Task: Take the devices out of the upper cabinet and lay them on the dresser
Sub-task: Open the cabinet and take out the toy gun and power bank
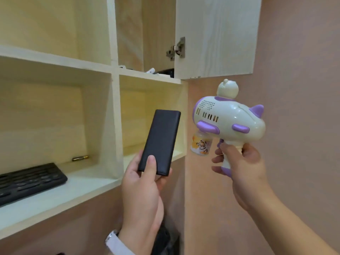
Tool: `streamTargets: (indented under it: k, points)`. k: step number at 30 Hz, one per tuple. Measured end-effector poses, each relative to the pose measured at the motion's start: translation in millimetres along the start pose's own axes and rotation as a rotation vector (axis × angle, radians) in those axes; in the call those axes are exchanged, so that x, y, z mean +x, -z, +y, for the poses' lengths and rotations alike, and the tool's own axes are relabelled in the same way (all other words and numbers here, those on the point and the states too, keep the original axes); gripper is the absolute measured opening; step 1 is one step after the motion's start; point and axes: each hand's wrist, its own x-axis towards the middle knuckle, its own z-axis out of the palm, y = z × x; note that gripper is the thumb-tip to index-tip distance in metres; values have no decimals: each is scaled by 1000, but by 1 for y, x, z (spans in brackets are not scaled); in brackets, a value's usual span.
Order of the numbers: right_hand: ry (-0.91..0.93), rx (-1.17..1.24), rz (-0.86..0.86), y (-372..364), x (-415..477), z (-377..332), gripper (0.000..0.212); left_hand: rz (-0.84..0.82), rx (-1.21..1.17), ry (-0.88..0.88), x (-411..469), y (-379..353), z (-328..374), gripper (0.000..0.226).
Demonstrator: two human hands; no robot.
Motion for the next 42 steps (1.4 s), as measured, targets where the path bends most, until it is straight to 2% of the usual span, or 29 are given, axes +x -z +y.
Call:
streamTargets:
  k: [2, 9, 17, 20, 25, 30, 36, 42]
  points:
    - [-20, -57, 50, 16, -12, 4, 11, -37, -36, 76, -12, 2, -15, 31]
    - [-111, -145, 163, 78, -63, 4, 16, -186, -81, 350, -65, 3, -57, 29]
    - [-185, -205, 327, 170, -151, -31, 12, -389, -163, 659, -158, -22, -68, 22]
    - [-216, -231, 387, 213, -199, -55, 13, -431, -175, 753, -214, -35, -66, 19]
    - [-239, -295, 541, 285, -296, -103, 8, -525, -138, 860, -326, -54, -59, 33]
    - [-223, -344, 722, 344, -406, -164, 6, -665, -81, 999, -446, -73, -40, 35]
    - [-148, -370, 941, 390, -521, -247, 8, -869, -84, 1146, -565, -107, -10, 35]
    - [-27, -313, 1147, 417, -596, -305, 6, -1065, -135, 1237, -649, -142, 12, 36]
